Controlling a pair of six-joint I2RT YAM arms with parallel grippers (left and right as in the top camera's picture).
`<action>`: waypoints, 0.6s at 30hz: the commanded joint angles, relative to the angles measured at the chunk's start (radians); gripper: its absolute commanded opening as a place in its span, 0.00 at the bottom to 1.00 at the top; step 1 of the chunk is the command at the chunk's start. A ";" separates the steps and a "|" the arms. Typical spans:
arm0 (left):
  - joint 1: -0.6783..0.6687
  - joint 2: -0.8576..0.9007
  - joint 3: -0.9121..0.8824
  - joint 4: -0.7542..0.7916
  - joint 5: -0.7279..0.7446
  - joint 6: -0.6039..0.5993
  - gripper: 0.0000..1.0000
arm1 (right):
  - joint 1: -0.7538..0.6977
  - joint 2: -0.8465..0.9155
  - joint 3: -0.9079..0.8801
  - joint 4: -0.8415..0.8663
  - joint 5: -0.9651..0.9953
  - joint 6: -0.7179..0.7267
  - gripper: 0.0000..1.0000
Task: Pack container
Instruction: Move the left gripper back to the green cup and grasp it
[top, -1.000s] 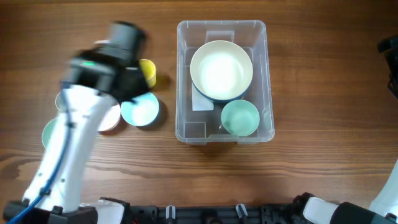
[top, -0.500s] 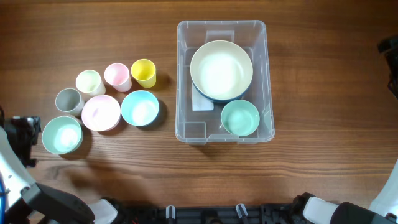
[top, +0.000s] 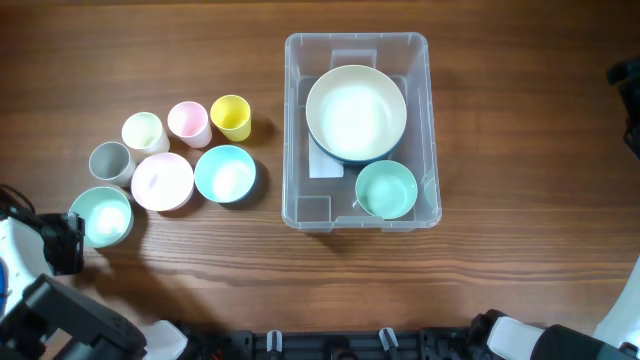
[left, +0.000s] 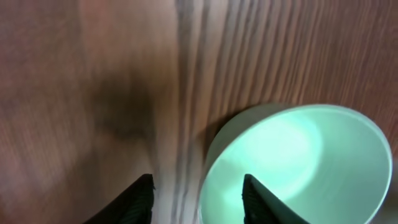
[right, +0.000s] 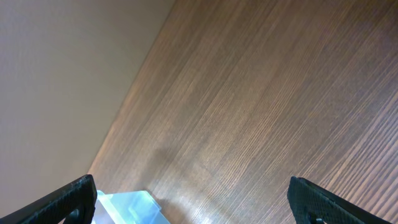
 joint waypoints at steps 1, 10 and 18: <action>-0.011 0.063 -0.034 0.039 0.040 0.055 0.42 | 0.000 0.004 0.003 0.000 -0.005 0.006 0.99; -0.019 0.095 -0.033 0.053 0.083 0.106 0.04 | 0.000 0.004 0.003 0.000 -0.005 0.007 1.00; 0.002 -0.044 0.140 -0.232 0.045 0.068 0.04 | 0.000 0.004 0.003 0.000 -0.005 0.006 1.00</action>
